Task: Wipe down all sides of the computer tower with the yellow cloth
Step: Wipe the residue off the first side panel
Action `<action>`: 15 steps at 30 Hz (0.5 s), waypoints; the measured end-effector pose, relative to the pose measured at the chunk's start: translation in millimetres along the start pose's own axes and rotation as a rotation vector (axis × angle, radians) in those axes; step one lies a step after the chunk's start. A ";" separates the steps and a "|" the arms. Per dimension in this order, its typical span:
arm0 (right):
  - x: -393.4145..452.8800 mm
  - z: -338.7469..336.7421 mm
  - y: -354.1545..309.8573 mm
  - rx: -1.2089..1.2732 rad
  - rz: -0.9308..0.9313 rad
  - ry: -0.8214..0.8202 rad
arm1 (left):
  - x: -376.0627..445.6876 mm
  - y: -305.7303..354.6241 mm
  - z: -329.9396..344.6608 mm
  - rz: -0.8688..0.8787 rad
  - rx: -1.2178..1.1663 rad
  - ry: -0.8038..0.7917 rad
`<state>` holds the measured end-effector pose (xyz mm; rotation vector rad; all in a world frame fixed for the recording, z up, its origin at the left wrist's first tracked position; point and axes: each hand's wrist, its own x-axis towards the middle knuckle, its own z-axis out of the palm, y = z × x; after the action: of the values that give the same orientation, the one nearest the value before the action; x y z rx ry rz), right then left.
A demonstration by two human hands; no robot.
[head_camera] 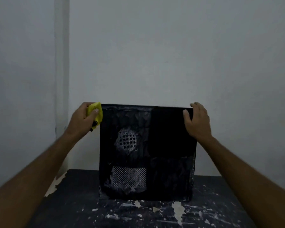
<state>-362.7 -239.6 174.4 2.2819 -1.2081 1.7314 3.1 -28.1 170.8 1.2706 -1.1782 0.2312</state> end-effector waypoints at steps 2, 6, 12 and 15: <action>3.6 -3.0 13.8 -0.027 0.021 -0.053 | 9.2 -0.8 -4.1 0.026 0.087 0.018; 6.8 -3.5 23.6 -0.019 0.000 -0.104 | 20.9 4.4 -5.1 0.119 0.240 -0.014; 9.5 1.4 26.8 -0.095 -0.006 -0.126 | 30.1 2.9 1.5 0.199 0.369 -0.073; 4.1 9.0 30.9 -0.093 -0.007 -0.125 | 30.5 -2.6 9.9 0.202 0.389 -0.037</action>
<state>-373.4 -267.5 161.7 2.3676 -1.2711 1.5156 13.1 -50.7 191.3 1.4948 -1.3371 0.6109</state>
